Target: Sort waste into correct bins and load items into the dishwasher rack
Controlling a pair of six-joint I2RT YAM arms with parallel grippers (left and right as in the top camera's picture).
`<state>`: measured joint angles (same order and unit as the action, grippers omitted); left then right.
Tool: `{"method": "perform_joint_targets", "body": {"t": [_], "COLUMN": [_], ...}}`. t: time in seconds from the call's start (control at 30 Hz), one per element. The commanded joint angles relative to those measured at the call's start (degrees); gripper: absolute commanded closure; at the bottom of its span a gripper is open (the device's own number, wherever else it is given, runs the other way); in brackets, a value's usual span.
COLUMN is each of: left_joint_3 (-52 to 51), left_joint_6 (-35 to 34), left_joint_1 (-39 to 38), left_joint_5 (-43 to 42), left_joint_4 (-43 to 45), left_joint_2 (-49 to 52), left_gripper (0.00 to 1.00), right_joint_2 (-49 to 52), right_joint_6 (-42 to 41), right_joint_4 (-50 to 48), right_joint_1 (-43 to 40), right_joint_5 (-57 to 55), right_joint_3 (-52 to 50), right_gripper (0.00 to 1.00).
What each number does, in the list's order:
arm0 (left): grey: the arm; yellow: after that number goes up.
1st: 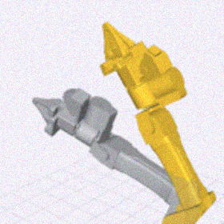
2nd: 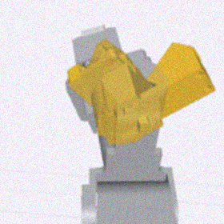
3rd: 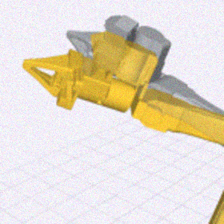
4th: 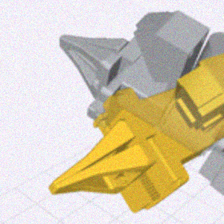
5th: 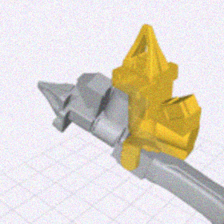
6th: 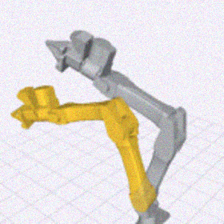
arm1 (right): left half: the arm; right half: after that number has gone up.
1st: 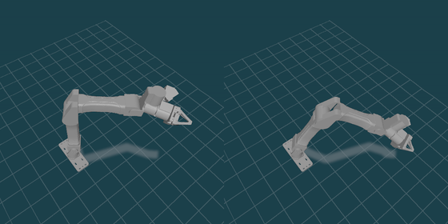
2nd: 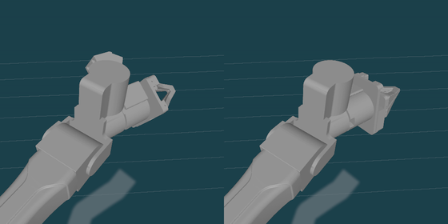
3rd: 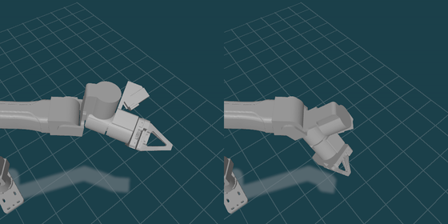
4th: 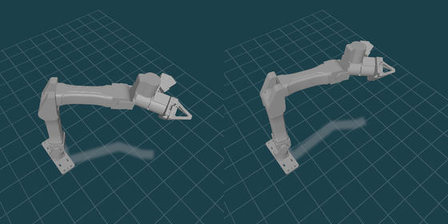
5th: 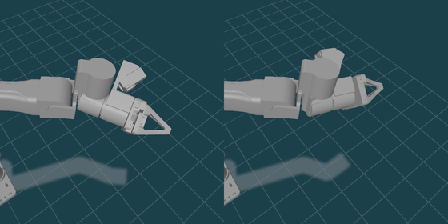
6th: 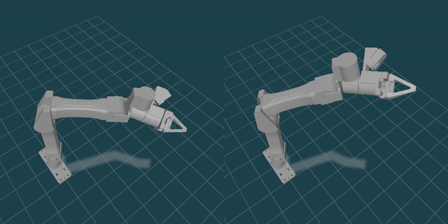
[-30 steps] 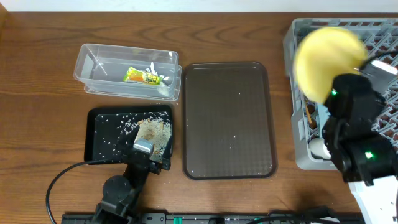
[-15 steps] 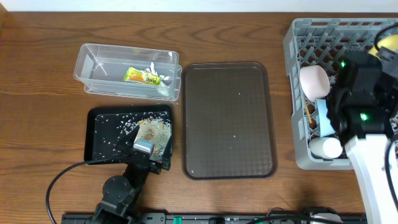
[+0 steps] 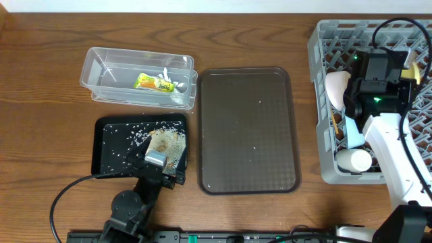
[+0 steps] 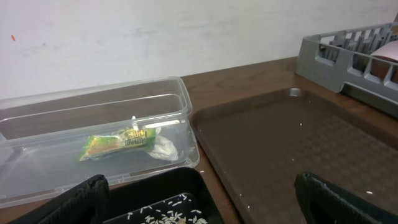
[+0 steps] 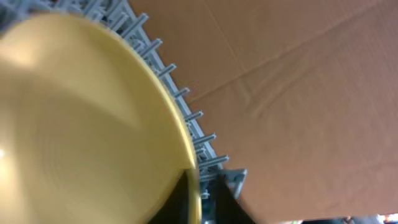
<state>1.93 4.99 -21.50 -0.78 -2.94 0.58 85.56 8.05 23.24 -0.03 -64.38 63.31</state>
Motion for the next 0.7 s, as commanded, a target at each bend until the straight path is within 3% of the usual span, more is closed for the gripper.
{"method": "perform_joint_targets", "body": {"t": [0.0, 0.07, 0.1, 0.27, 0.53, 0.67], "left_joint_3": [-1.70, -1.70, -1.70, -1.70, -1.70, -1.70], "left_joint_6": [0.98, 0.98, 0.98, 0.98, 0.98, 0.98], "left_joint_1": [-0.17, -0.17, -0.17, -0.17, -0.17, -0.17], "left_joint_5": [0.31, 0.31, 0.31, 0.31, 0.31, 0.31], "left_joint_4": [-1.01, -1.01, -1.01, -1.01, -1.01, -1.01], "left_joint_2": [-0.35, -0.35, -0.35, -0.35, -0.35, -0.35], "left_gripper": [0.03, 0.03, 0.03, 0.03, 0.03, 0.03], "right_joint_2": [0.15, -0.39, -0.76, -6.71, -25.00, -32.33], "right_joint_6": [0.85, 0.76, 0.76, -2.40, -10.14, -11.43], "right_joint_4": [0.09, -0.09, -0.11, 2.78, 11.19, 14.84], "right_joint_1": [1.97, 3.19, 3.76, 8.52, 18.03, 20.94], "right_joint_5": [-0.13, 0.52, 1.73, 11.34, 31.63, 43.52], "right_joint_3": [0.39, 0.39, 0.39, 0.44, 2.16, 2.16], "right_gripper": [0.54, 0.27, 0.19, 0.12, 0.01, 0.01]}}
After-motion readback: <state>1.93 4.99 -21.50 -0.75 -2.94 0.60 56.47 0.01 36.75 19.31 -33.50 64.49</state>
